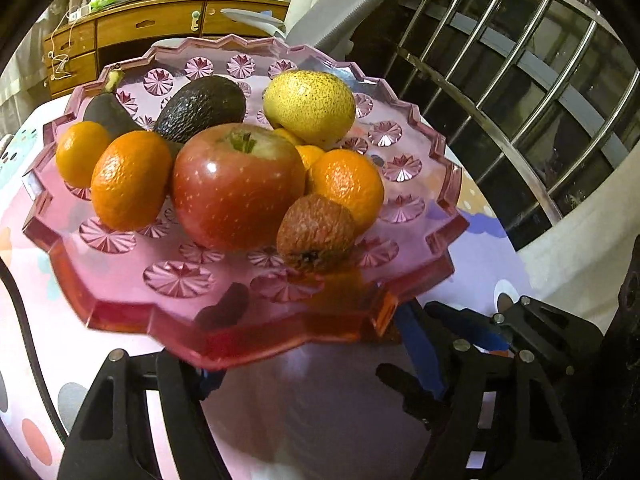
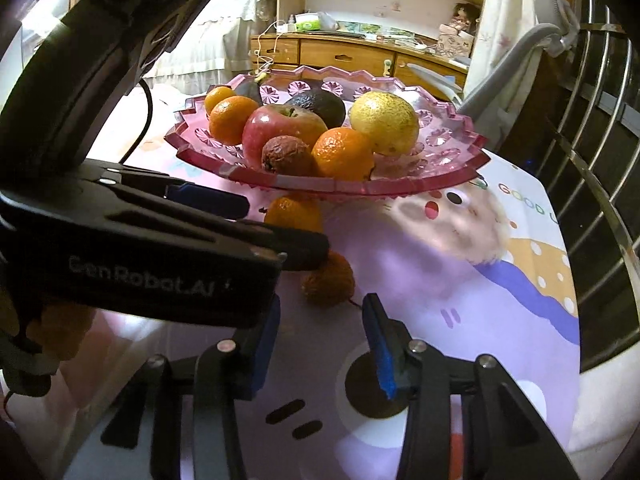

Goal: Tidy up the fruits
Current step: 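Grasp the other brown wrinkled fruit with the right tool while the left tool grasps a mandarin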

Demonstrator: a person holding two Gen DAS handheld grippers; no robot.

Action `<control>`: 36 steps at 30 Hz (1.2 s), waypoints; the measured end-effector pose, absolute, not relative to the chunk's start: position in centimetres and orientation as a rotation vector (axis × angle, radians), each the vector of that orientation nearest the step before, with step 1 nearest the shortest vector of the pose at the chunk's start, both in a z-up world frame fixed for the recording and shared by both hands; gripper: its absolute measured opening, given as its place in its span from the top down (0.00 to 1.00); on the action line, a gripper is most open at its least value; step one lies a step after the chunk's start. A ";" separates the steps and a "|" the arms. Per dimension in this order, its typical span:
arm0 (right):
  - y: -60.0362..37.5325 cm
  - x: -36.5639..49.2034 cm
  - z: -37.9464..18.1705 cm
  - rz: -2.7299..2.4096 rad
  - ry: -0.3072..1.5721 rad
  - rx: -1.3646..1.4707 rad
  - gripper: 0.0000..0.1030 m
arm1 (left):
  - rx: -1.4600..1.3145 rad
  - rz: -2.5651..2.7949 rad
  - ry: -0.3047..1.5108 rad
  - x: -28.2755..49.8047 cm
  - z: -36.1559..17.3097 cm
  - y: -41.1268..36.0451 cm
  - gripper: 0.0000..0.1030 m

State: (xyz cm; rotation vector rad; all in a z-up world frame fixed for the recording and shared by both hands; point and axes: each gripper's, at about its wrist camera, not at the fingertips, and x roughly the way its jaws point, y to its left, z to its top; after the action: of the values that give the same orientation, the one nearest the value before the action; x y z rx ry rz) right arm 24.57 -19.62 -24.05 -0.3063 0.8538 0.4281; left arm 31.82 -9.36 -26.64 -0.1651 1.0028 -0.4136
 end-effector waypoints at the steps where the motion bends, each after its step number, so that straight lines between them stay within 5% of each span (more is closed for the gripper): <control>1: -19.7 24.8 -24.1 0.433 0.853 -0.305 0.58 | -0.169 -0.412 0.999 32.0 -26.6 -9.5 0.32; 12: -20.6 26.8 -24.1 0.469 0.850 -0.229 0.65 | -0.242 -0.437 1.008 32.7 -27.3 -9.7 0.45; 19: -21.0 26.9 -24.4 0.478 0.864 -0.220 0.70 | -0.244 -0.412 1.022 32.8 -27.6 -9.4 0.65; 36: -21.2 25.3 -22.8 0.483 0.879 -0.295 0.71 | -0.235 -0.386 1.088 29.6 -27.2 -8.2 0.66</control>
State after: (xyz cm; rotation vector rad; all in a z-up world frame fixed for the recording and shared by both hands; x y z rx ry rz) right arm 25.29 -21.19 -22.78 -0.2955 0.8788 0.4832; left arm 29.64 -8.17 -27.19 -0.2349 1.0885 -0.3858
